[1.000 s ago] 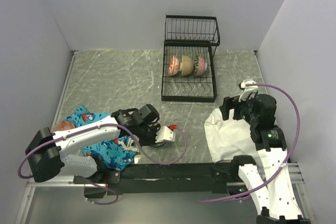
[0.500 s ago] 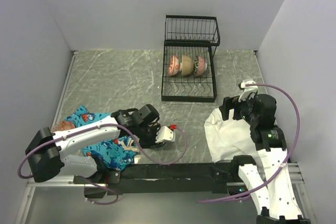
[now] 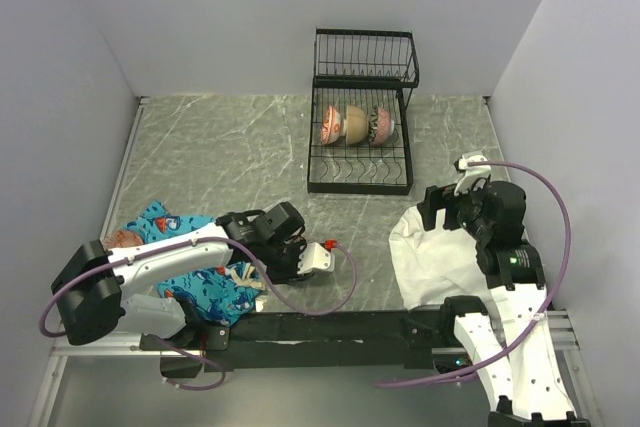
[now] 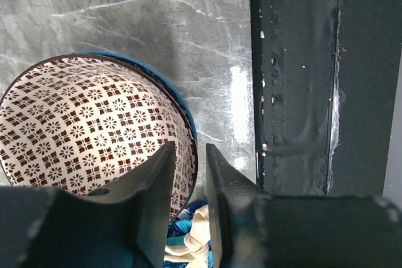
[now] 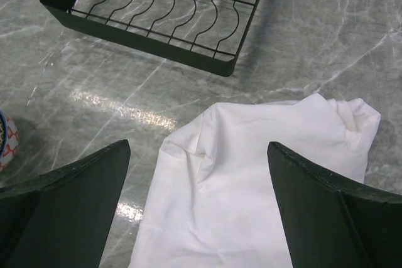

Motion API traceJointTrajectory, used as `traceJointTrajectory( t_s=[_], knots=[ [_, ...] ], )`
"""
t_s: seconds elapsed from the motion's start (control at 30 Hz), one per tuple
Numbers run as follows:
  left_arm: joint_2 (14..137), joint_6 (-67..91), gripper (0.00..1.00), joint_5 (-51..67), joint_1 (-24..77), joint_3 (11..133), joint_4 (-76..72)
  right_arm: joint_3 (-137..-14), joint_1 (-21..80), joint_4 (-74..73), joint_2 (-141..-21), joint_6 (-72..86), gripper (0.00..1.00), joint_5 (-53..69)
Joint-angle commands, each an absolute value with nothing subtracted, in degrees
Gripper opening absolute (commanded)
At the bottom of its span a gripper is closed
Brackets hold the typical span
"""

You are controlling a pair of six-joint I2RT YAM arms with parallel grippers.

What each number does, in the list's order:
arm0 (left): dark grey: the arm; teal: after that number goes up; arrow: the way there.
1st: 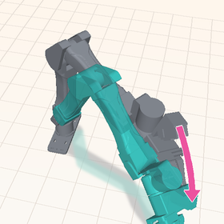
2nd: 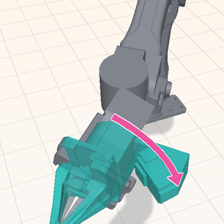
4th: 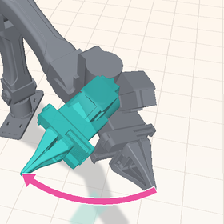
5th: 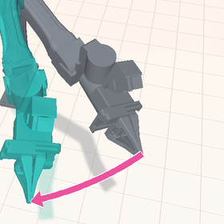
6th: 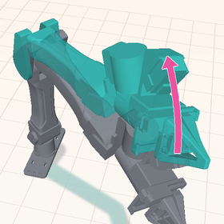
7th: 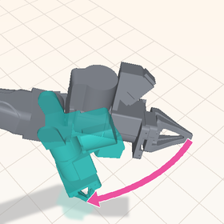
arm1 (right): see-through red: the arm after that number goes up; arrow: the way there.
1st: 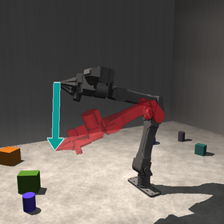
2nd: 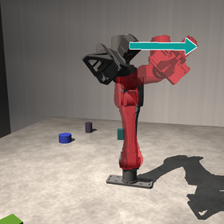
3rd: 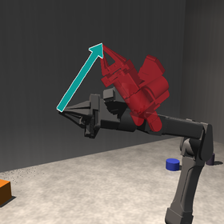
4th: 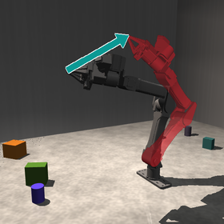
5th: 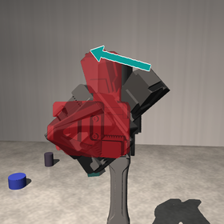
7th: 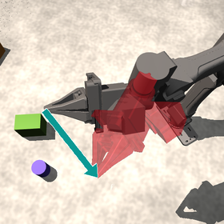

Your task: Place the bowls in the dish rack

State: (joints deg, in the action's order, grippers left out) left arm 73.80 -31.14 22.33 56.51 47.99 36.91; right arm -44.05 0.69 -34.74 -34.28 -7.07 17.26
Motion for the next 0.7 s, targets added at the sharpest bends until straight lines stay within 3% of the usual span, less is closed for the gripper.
traceJointTrajectory(
  t_s=[0.0, 0.17, 0.33, 0.67],
  knots=[
    [74.18, -29.71, 0.27, 22.24, 56.78, 47.46, 34.54, -43.07, 0.26, -32.43, -33.22, -6.5, 0.98, 17.4],
    [74.27, -29.79, 0.07, 22.15, 56.78, 48.16, 35.07, -42.98, 0.26, -32.26, -33.4, -6.42, 0.98, 17.31],
    [73.57, -30.5, 0.01, 21.01, 56.78, 49.48, 37.09, -43.24, -1.23, -32.17, -33.84, -6.5, 0.98, 17.4],
    [70.05, -33.04, 0.01, 17.49, 56.87, 58.09, 44.56, -47.19, -1.49, -33.13, -36.65, -6.33, 0.98, 17.14]
  ],
)
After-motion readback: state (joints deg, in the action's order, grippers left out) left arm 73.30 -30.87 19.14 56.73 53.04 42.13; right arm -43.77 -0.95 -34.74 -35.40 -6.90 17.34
